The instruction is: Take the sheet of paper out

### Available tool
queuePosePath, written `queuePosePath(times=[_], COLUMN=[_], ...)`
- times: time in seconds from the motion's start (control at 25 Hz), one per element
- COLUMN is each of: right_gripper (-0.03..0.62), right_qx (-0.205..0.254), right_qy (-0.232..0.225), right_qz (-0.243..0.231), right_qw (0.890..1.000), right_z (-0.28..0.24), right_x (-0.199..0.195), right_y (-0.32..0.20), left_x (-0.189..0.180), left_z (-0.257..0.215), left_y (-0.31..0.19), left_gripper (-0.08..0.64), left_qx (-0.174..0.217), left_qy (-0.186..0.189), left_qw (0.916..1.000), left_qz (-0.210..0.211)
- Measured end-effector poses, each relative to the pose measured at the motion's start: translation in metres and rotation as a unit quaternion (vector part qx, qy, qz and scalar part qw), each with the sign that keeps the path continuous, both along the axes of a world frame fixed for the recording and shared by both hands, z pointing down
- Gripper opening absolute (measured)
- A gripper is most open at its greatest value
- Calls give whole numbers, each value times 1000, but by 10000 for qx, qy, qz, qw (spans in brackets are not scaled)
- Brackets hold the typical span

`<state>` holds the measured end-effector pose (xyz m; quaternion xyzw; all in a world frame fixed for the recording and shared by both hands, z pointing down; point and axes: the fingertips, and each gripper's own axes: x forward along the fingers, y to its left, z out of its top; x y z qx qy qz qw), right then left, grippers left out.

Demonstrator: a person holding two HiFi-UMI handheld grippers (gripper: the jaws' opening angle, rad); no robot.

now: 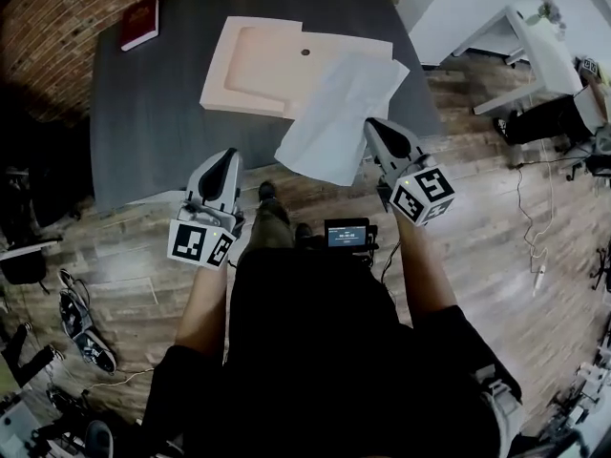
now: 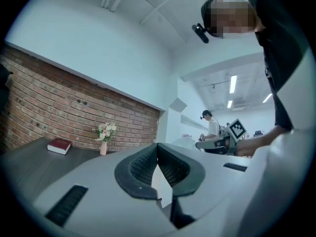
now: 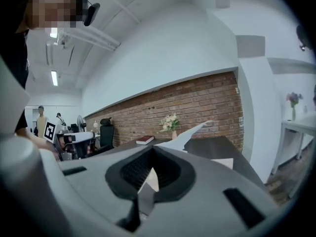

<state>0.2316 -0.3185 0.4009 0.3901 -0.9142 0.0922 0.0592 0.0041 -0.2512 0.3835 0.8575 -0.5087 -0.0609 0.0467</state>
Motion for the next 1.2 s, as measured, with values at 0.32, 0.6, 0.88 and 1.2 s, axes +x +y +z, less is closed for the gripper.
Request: queuePosePath(times=[0.32, 0.6, 0.88, 1.2], right_gripper=[2, 2, 2, 2], right_qx=[187, 422, 622, 401], right_qy=[-272, -262, -105, 41], right_qz=[-318, -167, 386, 901], right_qw=[9989, 9986, 9973, 9951], right_z=[-11, -18, -24, 4], right_x=[-28, -57, -87, -127], right_y=[66, 118, 180, 267], left_x=[-7, -28, -71, -126], left_z=[-21, -19, -18, 12], left_y=[53, 90, 136, 216], left_gripper=[-5, -5, -5, -5], left_qx=[51, 2, 29, -176], left_qy=[-130, -117, 20, 178], left_qw=[9999, 9999, 9998, 9986], left_qz=[-92, -47, 212, 471])
